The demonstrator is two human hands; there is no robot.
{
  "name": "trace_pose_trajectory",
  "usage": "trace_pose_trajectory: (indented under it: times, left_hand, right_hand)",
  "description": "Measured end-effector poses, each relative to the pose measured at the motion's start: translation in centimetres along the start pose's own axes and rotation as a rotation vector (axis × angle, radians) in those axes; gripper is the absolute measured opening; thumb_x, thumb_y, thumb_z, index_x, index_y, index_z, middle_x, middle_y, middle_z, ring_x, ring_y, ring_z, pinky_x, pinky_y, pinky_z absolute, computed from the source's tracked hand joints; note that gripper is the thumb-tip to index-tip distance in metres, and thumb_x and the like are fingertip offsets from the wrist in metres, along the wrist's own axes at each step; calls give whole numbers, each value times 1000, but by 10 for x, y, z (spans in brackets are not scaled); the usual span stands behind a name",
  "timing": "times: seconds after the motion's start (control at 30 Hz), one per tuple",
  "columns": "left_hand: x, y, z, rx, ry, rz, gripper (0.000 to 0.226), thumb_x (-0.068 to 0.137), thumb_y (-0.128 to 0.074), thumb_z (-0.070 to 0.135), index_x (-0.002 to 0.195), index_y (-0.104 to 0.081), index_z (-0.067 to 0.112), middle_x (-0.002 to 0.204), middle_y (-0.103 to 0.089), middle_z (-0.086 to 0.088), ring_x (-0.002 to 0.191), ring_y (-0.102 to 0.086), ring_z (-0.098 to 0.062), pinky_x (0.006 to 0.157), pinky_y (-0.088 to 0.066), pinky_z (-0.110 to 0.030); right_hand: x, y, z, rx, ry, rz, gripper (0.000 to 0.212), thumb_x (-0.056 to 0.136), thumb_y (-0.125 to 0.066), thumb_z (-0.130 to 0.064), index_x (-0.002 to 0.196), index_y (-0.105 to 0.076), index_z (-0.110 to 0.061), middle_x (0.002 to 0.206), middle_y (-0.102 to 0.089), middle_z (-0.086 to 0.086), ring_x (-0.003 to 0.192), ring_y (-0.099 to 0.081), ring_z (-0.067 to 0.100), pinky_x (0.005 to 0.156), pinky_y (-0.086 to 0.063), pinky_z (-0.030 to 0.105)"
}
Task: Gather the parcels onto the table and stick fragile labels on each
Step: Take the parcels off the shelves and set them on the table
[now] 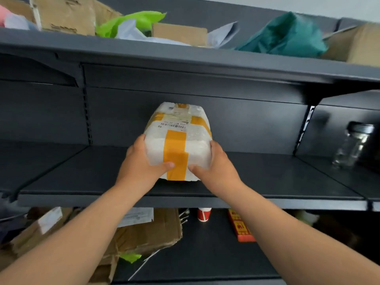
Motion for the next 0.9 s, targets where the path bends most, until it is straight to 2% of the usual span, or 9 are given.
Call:
trace_pose_trajectory:
  times: [0.13, 0.27, 0.37, 0.43, 0.57, 0.73, 0.9]
  left_hand:
    - [-54, -50, 50, -110, -67, -14, 100, 58, -85, 47, 139, -28, 40, 135, -43, 6, 120, -48, -16, 92, -51, -46]
    - [-112, -105, 104, -194, -107, -18, 102, 63, -86, 33, 144, -24, 34, 142, -38, 4, 127, -40, -14, 97, -42, -35]
    - [-148, -146, 139, -265, -158, -72, 101, 52, -85, 47, 138, -32, 39, 135, -47, 7, 122, -49, -14, 94, -50, -44]
    - [-172, -172, 162, -282, -193, -97, 104, 53, -86, 47, 140, -31, 38, 135, -45, 6, 123, -48, -14, 94, -51, -46]
    - [-221, -232, 218, -307, -293, -171, 103, 63, -86, 34, 145, -23, 33, 142, -36, 5, 130, -39, -14, 101, -44, -41]
    - [-269, -315, 290, -340, -378, -330, 108, 66, -85, 34, 149, -16, 28, 148, -29, 3, 133, -36, -17, 102, -41, -37]
    - [-312, -404, 350, -383, -439, -510, 110, 64, -86, 37, 148, -17, 28, 148, -31, 1, 133, -35, -19, 104, -41, -42]
  right_hand:
    - [-48, 68, 40, -51, 6, 89, 87, 83, -68, -44, 150, -16, -25, 150, -31, -4, 127, -46, 19, 96, -45, 36]
    - [-99, 137, 84, -79, 6, 171, 83, 85, -67, -42, 149, -17, -25, 151, -29, -6, 128, -45, 19, 92, -42, 31]
    - [-138, 186, 120, -103, 2, 233, 82, 86, -67, -39, 149, -18, -25, 150, -29, -7, 128, -43, 17, 86, -36, 23]
    - [-162, 214, 142, -120, -17, 277, 81, 85, -67, -39, 148, -18, -24, 148, -30, -6, 127, -43, 16, 85, -37, 23]
    - [-214, 277, 195, -157, -92, 366, 83, 85, -68, -42, 149, -17, -24, 149, -29, -6, 129, -40, 14, 88, -36, 22]
    - [-272, 357, 262, -219, -256, 477, 83, 85, -67, -43, 149, -17, -25, 151, -27, -5, 131, -41, 17, 96, -38, 28]
    - [-323, 419, 328, -260, -444, 583, 84, 84, -68, -44, 148, -17, -26, 150, -31, -3, 130, -42, 18, 97, -41, 33]
Point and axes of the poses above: each hand's wrist, its own x-axis towards the middle knuckle, its own y-axis out of the back of the hand, z = x × y, the point moved 6 cm from there along x, towards the middle knuckle
